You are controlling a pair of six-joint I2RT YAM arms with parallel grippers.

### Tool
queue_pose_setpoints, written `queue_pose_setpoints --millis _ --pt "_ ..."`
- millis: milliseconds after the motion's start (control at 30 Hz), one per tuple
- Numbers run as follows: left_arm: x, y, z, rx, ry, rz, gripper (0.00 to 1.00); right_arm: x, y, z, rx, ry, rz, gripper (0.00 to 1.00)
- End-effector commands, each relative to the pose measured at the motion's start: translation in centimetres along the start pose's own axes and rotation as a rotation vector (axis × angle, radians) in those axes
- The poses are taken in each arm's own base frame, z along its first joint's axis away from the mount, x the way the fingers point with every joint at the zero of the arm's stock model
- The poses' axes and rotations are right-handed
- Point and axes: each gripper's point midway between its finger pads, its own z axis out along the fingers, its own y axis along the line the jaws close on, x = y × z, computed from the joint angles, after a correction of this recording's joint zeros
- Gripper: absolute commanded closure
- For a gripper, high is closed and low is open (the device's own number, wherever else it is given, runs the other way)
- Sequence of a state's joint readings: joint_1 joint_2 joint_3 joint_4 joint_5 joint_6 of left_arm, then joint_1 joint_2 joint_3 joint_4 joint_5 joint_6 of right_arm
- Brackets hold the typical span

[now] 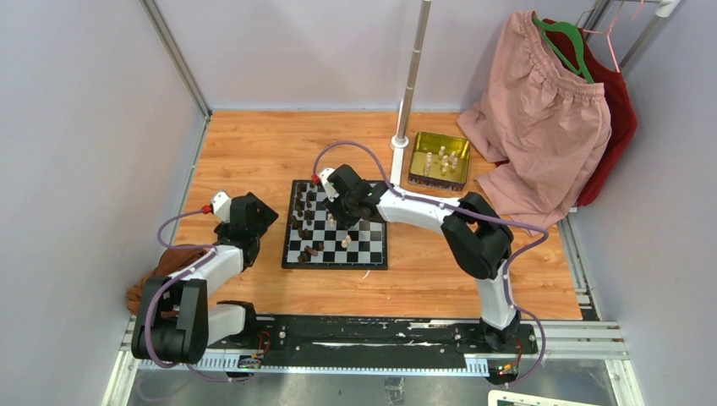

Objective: Set up the chess pieces on the board
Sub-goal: Pick up the chess piece from the chessboard, then place the chess piece on the chessboard.

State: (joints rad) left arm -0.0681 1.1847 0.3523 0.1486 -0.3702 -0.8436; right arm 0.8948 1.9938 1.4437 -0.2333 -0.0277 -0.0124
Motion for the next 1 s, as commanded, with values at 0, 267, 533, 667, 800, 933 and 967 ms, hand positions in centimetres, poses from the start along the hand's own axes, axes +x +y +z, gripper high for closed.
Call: queue_pose_setpoints --millis 0,267,533,667,800,933,967 --pt "-0.4 0.0 0.1 0.000 -0.026 0.011 0.00 0.0 0.4 0.4 -0.016 0.010 -0.007 0.73" --pt "-0.3 0.1 0.1 -0.001 -0.023 0.014 0.00 -0.7 -0.1 -0.7 0.014 -0.013 -0.006 1.00" --pt "-0.3 0.1 0.0 0.000 -0.024 0.012 0.00 -1.1 -2.5 -3.3 0.139 -0.040 0.010 1.00" --pt "-0.3 0.1 0.0 0.001 -0.025 0.011 0.00 -0.6 -3.4 -3.8 0.170 -0.034 0.041 1.00" --pt "-0.3 0.1 0.0 -0.001 -0.025 0.012 0.00 0.2 -4.3 -3.8 0.196 -0.021 0.079 1.00" --pt "-0.3 0.1 0.0 -0.001 -0.025 0.012 0.00 0.9 -5.0 -3.7 0.212 -0.011 0.115 1.00" --pt "-0.3 0.1 0.1 -0.002 -0.025 0.011 0.00 1.1 -5.2 -3.7 0.217 -0.009 0.122 1.00"
